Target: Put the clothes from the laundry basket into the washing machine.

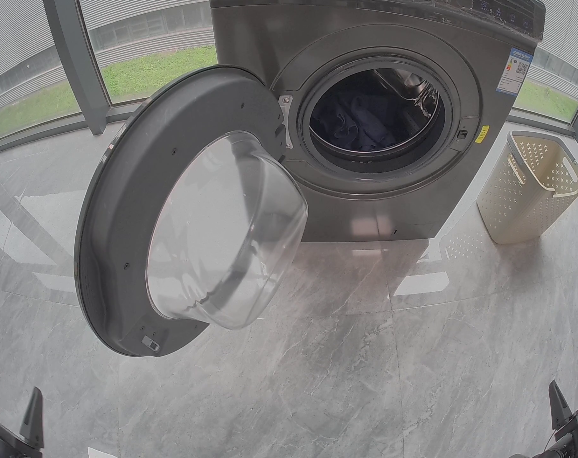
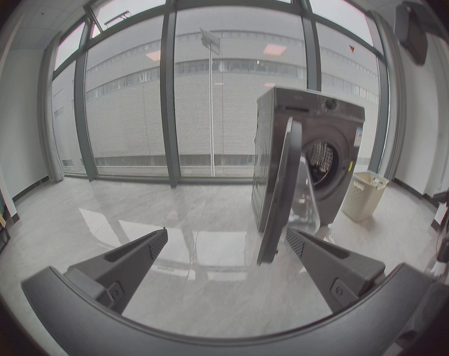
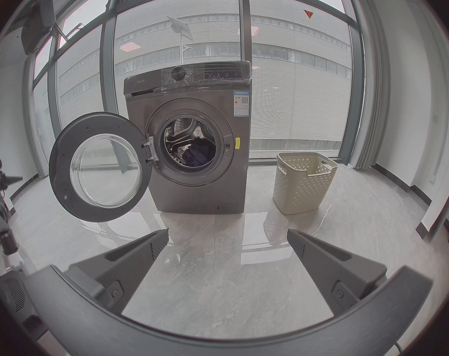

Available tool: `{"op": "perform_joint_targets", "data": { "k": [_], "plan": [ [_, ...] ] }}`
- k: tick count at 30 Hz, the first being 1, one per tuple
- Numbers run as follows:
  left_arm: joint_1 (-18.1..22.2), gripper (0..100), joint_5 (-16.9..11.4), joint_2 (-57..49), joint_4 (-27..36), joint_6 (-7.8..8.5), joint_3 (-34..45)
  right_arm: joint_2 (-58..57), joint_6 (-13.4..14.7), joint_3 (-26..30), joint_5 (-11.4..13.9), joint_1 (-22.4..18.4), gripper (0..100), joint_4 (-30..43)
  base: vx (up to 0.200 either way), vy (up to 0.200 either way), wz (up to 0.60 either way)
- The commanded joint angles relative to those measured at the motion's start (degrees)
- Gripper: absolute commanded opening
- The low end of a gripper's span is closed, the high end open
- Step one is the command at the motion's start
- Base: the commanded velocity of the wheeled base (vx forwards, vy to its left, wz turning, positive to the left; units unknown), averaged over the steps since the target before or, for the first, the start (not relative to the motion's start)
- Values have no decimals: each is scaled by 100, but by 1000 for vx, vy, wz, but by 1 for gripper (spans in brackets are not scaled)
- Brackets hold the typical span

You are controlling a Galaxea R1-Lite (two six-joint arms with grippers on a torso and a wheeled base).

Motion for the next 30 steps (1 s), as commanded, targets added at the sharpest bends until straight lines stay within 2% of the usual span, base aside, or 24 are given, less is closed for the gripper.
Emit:
{"op": "perform_joint_targets", "data": {
  "k": [1,2,3,4,6,7,10,12,15,17,23,25,30],
  "plan": [
    [-118,100,-211,807,-195,-195,-1089,-35,0,101,1,0,100,-1,0,0,0],
    [-118,100,-211,807,-195,-195,-1089,-35,0,101,1,0,100,-1,0,0,0],
    [-382,100,-756,1510,-195,-186,-1159,-35,0,101,1,0,100,-1,0,0,0],
    [-444,100,-906,1844,-239,-195,-1186,-35,0,101,1,0,100,-1,0,0,0],
    [-444,100,-906,1844,-239,-195,-1186,-35,0,101,1,0,100,-1,0,0,0],
    [-558,100,-1240,2644,-415,-212,-1230,-35,0,101,1,0,100,-1,0,0,0],
    [-690,100,-1873,3444,-863,-441,-1467,-35,0,101,1,0,100,-1,0,0,0],
    [-690,100,-2119,3848,-986,-581,-1643,-35,0,101,1,0,100,-1,0,0,0],
    [-681,100,-2277,4340,-1047,-608,-1836,-35,0,101,1,0,100,-1,0,0,0],
    [-690,100,-2347,4788,-1171,-537,-1977,-35,0,101,1,0,100,-1,0,0,0],
    [-795,100,-2620,5535,-1759,-511,-2161,-35,0,101,1,0,100,-1,0,0,0],
    [-1015,100,-2655,5676,-1926,-520,-2161,-35,0,101,1,0,100,-1,0,0,0],
    [-1955,100,-2637,5729,-1988,-581,-2109,-35,0,101,1,0,100,-1,0,0,0]
  ]
}}
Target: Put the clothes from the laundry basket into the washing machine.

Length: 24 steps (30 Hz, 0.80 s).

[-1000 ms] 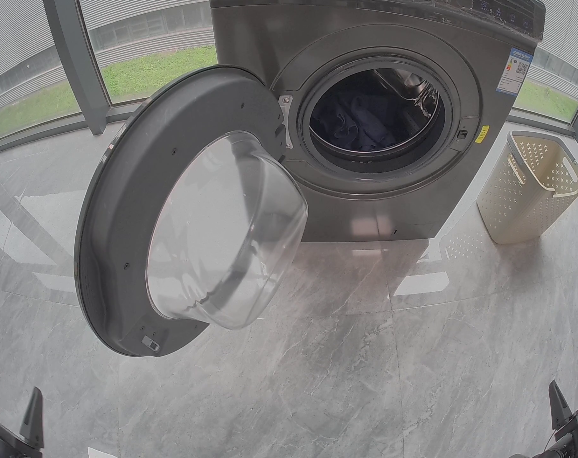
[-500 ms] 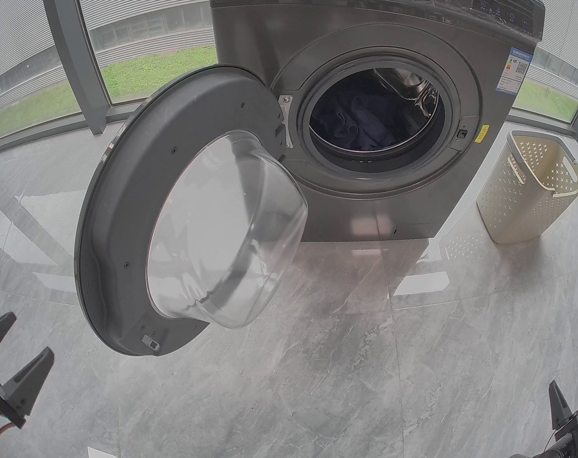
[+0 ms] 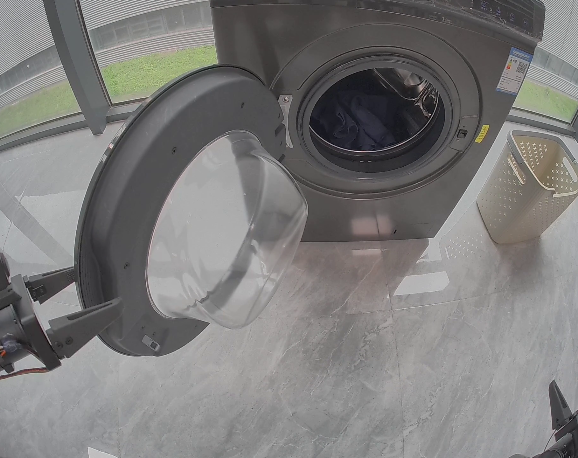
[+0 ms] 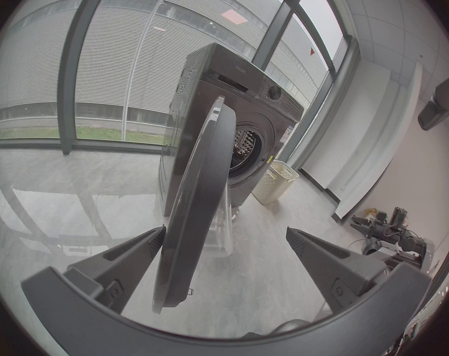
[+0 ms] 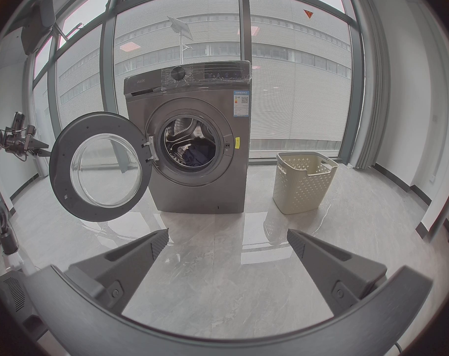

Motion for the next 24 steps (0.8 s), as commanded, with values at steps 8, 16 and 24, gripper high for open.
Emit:
{"op": "perform_joint_targets", "data": {
  "k": [8,16,24],
  "plan": [
    [-2129,100,18,458,-179,-334,-113,-40,0,101,1,0,100,-1,0,0,0],
    [-1716,100,625,555,-698,-703,-280,-40,0,101,1,0,100,-1,0,0,0],
    [-195,100,800,1408,-1541,-765,-764,-40,0,101,1,0,100,-1,0,0,0]
  ]
}}
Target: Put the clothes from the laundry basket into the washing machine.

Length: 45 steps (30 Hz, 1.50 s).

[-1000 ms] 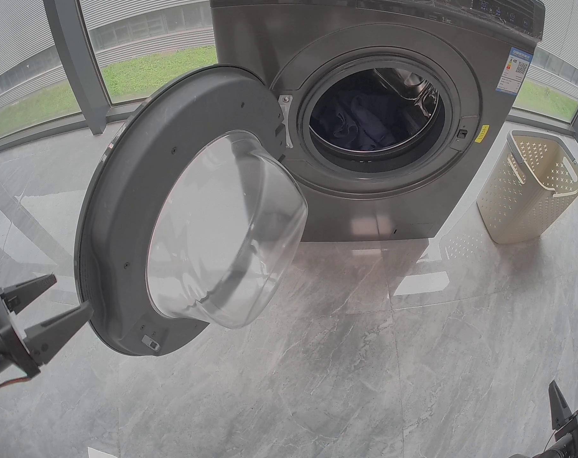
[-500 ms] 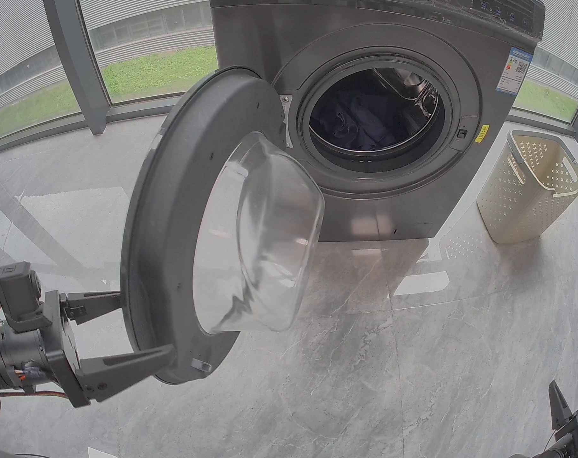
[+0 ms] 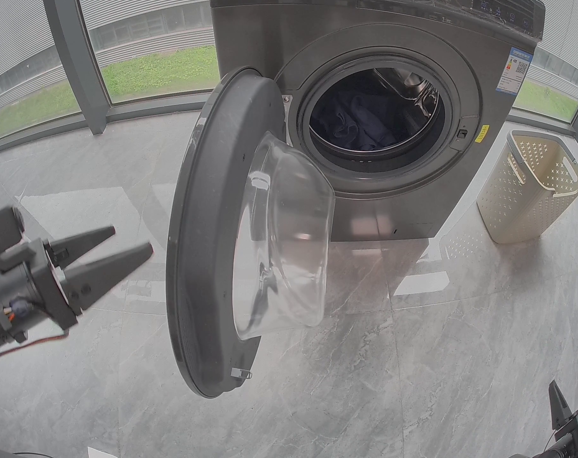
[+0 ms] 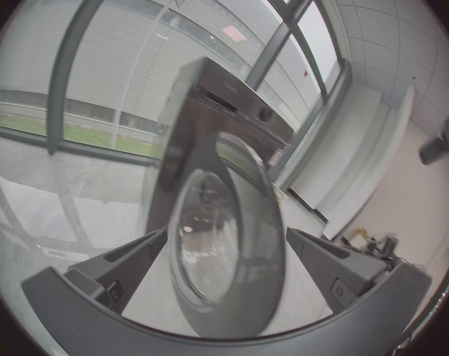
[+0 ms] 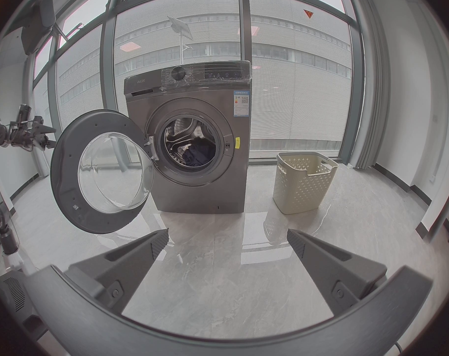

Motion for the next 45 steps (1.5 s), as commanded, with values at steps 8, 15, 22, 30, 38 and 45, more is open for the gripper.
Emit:
{"op": "perform_joint_targets", "data": {
  "k": [8,15,22,30,38,45],
  "plan": [
    [753,100,144,1502,-902,-10,-499,-40,1,101,1,0,100,-1,0,0,0],
    [164,100,425,2091,-911,-10,-1175,-40,1,101,1,0,100,-1,0,0,0],
    [-319,100,548,2565,-911,-10,-1632,-40,1,101,1,0,100,-1,0,0,0],
    [-627,100,557,3312,-893,-10,-2520,-40,1,101,1,0,100,-1,0,0,0],
    [-952,100,926,4270,-867,-10,-3627,-40,1,101,1,0,100,-1,0,0,0],
    [-1101,100,1075,4587,-682,-10,-4172,-40,1,101,1,0,100,-1,0,0,0]
  ]
}}
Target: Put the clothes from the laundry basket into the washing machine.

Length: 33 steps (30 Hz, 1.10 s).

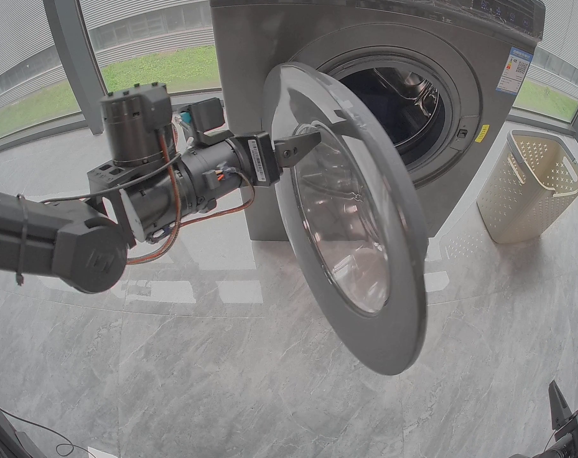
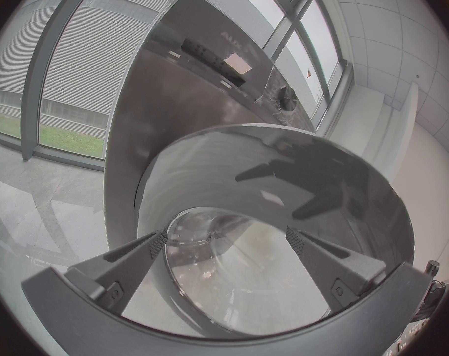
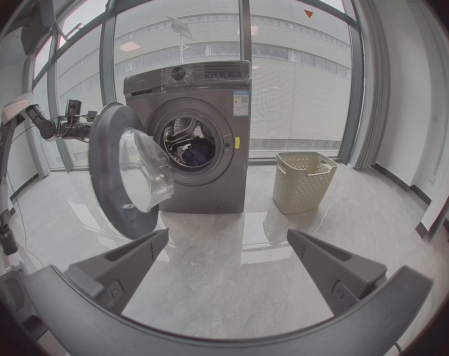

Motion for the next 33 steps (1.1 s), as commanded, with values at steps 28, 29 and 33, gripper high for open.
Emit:
{"op": "perform_joint_targets", "data": {
  "k": [28,29,33],
  "plan": [
    [-369,100,794,2040,398,-109,-3142,-40,0,101,1,0,100,-1,0,0,0],
    [-360,100,821,2075,415,-117,-3195,-40,0,101,1,0,100,-1,0,0,0],
    [-325,100,1612,2603,512,-653,-4188,-40,0,101,1,0,100,-1,0,0,0]
  ]
}}
